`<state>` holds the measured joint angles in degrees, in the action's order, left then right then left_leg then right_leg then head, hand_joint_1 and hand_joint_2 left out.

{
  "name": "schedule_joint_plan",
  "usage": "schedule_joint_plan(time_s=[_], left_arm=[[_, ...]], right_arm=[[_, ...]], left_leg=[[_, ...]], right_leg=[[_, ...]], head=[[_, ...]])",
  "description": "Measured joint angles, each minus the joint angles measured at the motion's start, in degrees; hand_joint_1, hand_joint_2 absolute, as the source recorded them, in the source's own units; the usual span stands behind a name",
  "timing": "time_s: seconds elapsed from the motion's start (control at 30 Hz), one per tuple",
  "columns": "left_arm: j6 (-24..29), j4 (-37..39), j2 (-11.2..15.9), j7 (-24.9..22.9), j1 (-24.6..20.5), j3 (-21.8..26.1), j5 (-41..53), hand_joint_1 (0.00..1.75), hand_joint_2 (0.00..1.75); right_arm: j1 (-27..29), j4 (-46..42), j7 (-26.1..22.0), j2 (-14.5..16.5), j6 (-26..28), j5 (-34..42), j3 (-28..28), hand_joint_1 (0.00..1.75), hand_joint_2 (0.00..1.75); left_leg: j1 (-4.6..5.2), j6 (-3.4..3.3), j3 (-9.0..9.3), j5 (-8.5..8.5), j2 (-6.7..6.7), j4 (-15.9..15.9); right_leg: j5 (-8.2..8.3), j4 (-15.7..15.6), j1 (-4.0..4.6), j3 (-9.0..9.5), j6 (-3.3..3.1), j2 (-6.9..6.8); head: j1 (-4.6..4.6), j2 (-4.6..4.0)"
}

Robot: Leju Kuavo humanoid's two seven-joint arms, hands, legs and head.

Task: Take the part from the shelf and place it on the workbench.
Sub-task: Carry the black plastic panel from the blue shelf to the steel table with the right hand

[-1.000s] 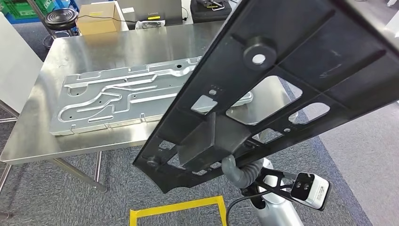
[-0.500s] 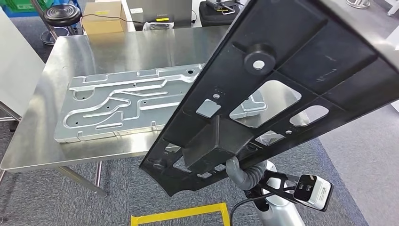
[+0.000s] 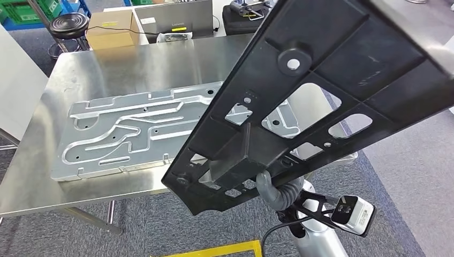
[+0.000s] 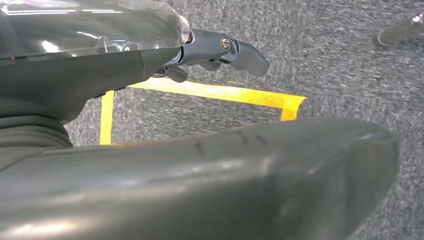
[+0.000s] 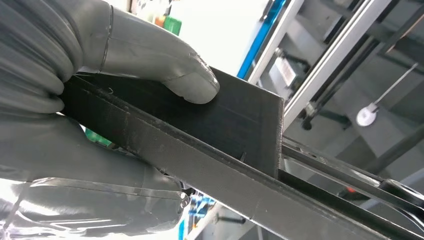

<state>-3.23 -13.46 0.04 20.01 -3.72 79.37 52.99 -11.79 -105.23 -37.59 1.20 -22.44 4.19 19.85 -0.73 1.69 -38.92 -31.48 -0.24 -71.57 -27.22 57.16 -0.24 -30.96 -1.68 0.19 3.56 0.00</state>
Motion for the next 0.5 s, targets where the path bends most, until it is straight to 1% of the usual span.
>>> schedule_joint_plan(time_s=[0.03,0.07,0.1,0.13,0.23,0.27,0.3,0.33,0.4,0.43,0.47,0.5], left_arm=[[0.0,0.0,0.0,0.0,0.1,0.0,0.0,0.0,0.0],[0.0,0.0,0.0,0.0,0.1,0.0,0.0,0.0,0.0],[0.0,0.0,0.0,0.0,0.1,0.0,0.0,0.0,0.0],[0.0,0.0,0.0,0.1,0.1,0.1,0.0,0.0,0.0],[0.2,0.0,-0.1,0.2,0.1,0.2,0.0,0.0,0.0],[0.2,0.0,-0.1,0.2,0.1,0.2,0.0,0.0,0.0],[0.2,0.0,-0.1,0.2,0.0,0.2,0.1,0.0,0.0],[0.2,0.0,-0.1,0.2,-0.1,0.2,0.2,0.0,0.0],[-0.1,0.0,-0.1,0.3,-0.3,0.2,0.8,0.0,0.0],[-0.2,0.0,-0.1,0.4,-0.5,0.1,1.0,0.0,0.0],[-0.4,0.0,-0.1,0.4,-0.6,0.1,1.2,0.0,0.0],[-0.5,0.0,-0.1,0.5,-0.7,0.1,1.4,0.0,0.0]], right_arm=[[-0.1,0.1,0.0,0.0,0.1,0.0,0.0,1.75,1.75],[-0.1,0.2,0.0,-0.1,0.1,0.0,0.0,1.75,1.75],[-0.3,0.3,0.0,-0.1,0.2,-0.1,0.0,1.75,1.75],[-0.4,0.4,0.0,-0.1,0.5,-0.4,0.0,1.75,1.75],[-1.8,1.2,0.0,-0.5,3.5,-2.4,-0.5,1.75,1.75],[-3.0,2.0,0.0,-0.8,5.3,-3.6,-0.9,1.75,1.75],[-4.7,3.4,0.0,-1.2,7.5,-5.2,-1.3,1.75,1.75],[-6.9,5.4,0.0,-1.8,10.2,-7.0,-1.7,1.75,1.75],[-12.4,12.0,0.1,-3.0,16.4,-11.4,-2.5,1.75,1.75],[-15.3,16.0,0.1,-3.6,19.2,-13.5,-2.8,1.75,1.75],[-18.0,19.9,0.1,-4.2,21.3,-15.2,-3.1,1.75,1.75],[-20.4,23.5,0.1,-4.6,22.8,-16.3,-3.5,1.75,1.75]], left_leg=[[-0.09,-0.01,1.15,3.17,0.03,4.1],[-0.07,-0.11,2.47,5.59,0.06,8.0],[0.01,-0.35,3.57,7.11,0.05,11.1],[0.11,-0.61,4.1,7.63,0.04,12.7],[0.2,-1.63,4.16,7.13,-0.05,13.3],[0.14,-2.0,4.3,7.06,-0.04,13.4],[0.07,-2.32,4.46,7.02,-0.01,13.6],[0.03,-2.57,4.59,6.97,0.05,13.7],[0.11,-2.85,4.62,6.83,0.13,13.7],[0.16,-2.95,4.65,6.77,0.13,13.6],[0.2,-3.01,4.71,6.71,0.06,13.6],[0.24,-3.02,4.85,6.63,-0.05,13.5]], right_leg=[[-0.54,0.0,-0.02,0.71,0.17,0.03],[-1.06,0.1,0.05,1.28,0.42,0.05],[-1.47,0.2,0.12,1.58,0.69,0.1],[-1.71,0.2,0.19,1.64,0.97,0.14],[-2.14,0.3,0.18,1.47,1.81,0.19],[-2.67,1.0,0.11,1.25,2.13,0.15],[-3.61,2.7,0.02,0.47,2.43,0.12],[-5.01,5.7,-0.07,-1.09,2.68,0.08],[-7.89,13.9,-0.13,-5.89,2.97,0.05],[-8.3,16.9,-0.15,-7.94,3.02,0.03],[-7.55,17.9,-0.14,-9.02,2.96,0.01],[-5.59,16.3,-0.1,-8.87,2.76,0.0]], head=[[-0.01,0.0],[-0.01,0.0],[-0.01,0.0],[-0.02,0.0],[-0.01,0.0],[-0.01,0.0],[-0.02,0.0],[-0.02,0.0],[-0.02,0.0],[-0.02,0.0],[-0.02,0.0],[-0.02,0.0]])
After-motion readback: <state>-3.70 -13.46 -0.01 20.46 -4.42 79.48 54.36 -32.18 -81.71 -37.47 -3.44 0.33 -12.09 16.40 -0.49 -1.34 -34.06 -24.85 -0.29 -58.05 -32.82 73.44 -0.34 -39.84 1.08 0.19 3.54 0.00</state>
